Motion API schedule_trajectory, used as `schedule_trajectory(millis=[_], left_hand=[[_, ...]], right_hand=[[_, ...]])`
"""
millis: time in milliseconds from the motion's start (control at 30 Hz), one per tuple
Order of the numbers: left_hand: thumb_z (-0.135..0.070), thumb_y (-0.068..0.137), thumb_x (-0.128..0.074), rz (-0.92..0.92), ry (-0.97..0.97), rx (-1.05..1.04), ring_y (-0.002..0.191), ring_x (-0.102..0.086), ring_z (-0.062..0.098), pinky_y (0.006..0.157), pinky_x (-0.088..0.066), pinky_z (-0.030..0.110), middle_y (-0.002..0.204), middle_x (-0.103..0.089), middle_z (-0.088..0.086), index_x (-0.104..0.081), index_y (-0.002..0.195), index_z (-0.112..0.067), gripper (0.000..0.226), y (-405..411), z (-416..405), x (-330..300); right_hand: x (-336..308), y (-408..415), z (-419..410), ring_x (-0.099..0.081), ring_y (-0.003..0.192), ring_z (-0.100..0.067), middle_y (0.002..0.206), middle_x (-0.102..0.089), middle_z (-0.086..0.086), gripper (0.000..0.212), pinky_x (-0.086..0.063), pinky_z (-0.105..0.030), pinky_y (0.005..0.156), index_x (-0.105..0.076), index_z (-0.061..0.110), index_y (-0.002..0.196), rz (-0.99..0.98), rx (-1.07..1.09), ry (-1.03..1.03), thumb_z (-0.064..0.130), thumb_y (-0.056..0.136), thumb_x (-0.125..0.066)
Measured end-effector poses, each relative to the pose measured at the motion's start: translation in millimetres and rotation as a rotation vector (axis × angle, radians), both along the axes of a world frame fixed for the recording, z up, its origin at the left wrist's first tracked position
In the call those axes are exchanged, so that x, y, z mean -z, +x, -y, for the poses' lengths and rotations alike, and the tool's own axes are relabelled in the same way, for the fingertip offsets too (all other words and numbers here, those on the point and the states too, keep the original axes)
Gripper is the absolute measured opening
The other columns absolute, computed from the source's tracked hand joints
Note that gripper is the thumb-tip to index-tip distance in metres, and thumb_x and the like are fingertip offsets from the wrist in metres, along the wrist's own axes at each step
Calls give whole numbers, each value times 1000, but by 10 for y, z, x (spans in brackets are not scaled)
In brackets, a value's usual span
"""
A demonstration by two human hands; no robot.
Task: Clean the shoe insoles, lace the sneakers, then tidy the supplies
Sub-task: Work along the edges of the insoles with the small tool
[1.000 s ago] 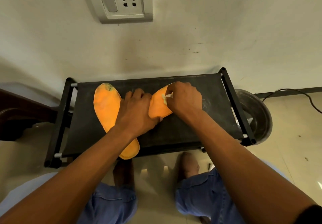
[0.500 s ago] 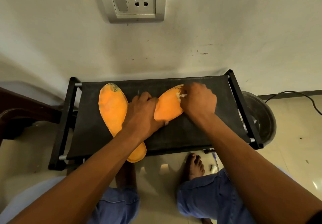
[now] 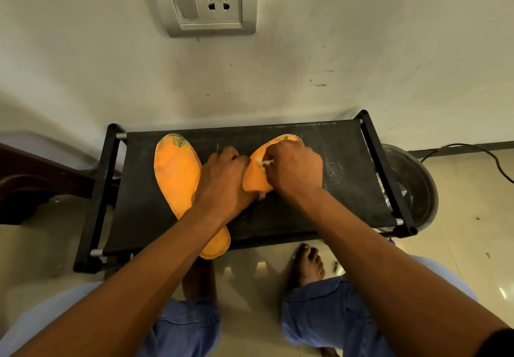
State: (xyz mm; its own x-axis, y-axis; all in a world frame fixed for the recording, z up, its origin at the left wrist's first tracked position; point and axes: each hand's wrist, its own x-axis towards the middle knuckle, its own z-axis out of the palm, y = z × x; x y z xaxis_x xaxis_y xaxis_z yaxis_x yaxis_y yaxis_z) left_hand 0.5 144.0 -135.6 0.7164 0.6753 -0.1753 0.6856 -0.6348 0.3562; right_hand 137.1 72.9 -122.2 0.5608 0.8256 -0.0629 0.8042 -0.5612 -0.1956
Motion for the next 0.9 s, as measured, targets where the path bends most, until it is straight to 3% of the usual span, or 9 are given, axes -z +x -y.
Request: schedule_trajectory(millis=[133, 233, 333, 467, 633, 900], left_hand=[[-63, 65, -82, 31, 9, 19, 116, -54, 29, 99, -45, 43, 134, -51, 3, -46, 148, -29, 96, -8, -10, 61], [-64, 69, -80, -1, 26, 52, 117, -52, 30, 100, -43, 43, 136, -47, 5, -31, 156, -37, 103, -15, -31, 88], [-66, 72, -77, -51, 18, 59, 117, -49, 31, 100, -43, 41, 137, -43, 4, -33, 155, -40, 97, 0, -44, 56], [-67, 74, -74, -85, 20, 68, 121, -47, 31, 100, -43, 42, 138, -41, 3, -30, 155, -42, 95, 29, -49, 33], [-66, 76, -73, -79, 13, 69, 123, -45, 31, 101, -44, 44, 138, -41, 2, -30, 155, -41, 93, 25, -45, 27], [-66, 76, -73, -89, 9, 70, 124, -44, 32, 102, -44, 45, 139, -41, 3, -29, 155, -41, 94, 41, -57, 42]], right_hand=[[-53, 276, 42, -69, 94, -32, 107, -71, -7, 29, -43, -31, 68, -74, 30, 113, 20, 185, 16, 20, 87, -63], [-37, 288, 27, -70, 91, -31, 104, -72, -7, 28, -51, -33, 70, -75, 29, 109, -58, 175, 12, 22, 84, -66], [-24, 212, 38, -70, 86, -27, 101, -72, -2, 21, -54, -33, 70, -75, 29, 103, -118, 85, -54, 26, 83, -68], [-44, 249, 17, -69, 85, -27, 99, -71, -4, 20, -52, -33, 68, -74, 26, 103, -38, 91, -101, 24, 83, -70], [-39, 409, -17, -69, 93, -32, 104, -71, -8, 23, -49, -34, 71, -75, 26, 106, 5, 223, 32, 22, 87, -64], [-26, 403, 5, -70, 88, -29, 99, -73, -7, 18, -51, -33, 70, -77, 25, 101, 15, 228, 103, 24, 92, -62]])
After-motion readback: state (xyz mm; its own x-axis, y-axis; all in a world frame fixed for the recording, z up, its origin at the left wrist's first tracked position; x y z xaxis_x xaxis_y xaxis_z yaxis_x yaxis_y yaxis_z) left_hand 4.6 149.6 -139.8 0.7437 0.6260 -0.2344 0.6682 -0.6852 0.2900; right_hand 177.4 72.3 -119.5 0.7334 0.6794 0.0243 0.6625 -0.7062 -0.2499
